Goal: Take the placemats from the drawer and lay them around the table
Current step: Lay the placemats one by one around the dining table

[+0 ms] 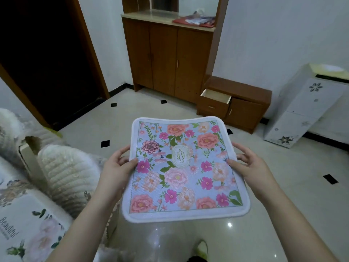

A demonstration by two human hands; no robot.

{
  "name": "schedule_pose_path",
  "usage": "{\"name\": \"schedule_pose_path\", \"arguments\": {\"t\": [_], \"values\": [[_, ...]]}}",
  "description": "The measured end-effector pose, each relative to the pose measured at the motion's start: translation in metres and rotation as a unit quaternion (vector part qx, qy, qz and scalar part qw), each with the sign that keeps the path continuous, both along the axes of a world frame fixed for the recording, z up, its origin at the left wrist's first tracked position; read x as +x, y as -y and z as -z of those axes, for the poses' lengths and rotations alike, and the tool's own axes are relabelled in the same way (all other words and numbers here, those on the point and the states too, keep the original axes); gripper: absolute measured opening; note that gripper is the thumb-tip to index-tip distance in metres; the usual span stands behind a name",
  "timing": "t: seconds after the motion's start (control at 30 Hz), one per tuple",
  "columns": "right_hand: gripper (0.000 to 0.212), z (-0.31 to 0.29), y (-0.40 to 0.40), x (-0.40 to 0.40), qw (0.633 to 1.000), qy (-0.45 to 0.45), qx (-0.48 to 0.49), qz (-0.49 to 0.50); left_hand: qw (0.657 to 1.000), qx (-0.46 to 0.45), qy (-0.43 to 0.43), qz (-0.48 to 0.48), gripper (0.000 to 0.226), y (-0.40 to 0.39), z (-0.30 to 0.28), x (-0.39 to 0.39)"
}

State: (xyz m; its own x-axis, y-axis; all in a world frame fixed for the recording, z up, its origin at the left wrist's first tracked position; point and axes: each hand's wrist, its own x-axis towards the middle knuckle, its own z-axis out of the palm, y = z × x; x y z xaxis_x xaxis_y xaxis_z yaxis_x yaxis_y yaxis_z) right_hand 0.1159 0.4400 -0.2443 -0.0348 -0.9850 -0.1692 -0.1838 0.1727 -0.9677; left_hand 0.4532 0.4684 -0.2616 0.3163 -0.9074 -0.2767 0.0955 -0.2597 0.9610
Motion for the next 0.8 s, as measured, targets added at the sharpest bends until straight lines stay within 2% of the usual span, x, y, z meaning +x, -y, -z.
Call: {"name": "schedule_pose_path", "arguments": {"t": [0.47,0.8], "values": [[0.048,0.019,0.200,-0.050,0.997,0.037,0.026,-0.062,0.997,0.006,0.032,-0.073,0.040,0.154,-0.004,-0.061],[0.049,0.024,0.308,0.018,0.989,0.063,0.049,-0.127,0.985,0.014,0.053,-0.162,0.037,0.206,-0.012,-0.023]]}}
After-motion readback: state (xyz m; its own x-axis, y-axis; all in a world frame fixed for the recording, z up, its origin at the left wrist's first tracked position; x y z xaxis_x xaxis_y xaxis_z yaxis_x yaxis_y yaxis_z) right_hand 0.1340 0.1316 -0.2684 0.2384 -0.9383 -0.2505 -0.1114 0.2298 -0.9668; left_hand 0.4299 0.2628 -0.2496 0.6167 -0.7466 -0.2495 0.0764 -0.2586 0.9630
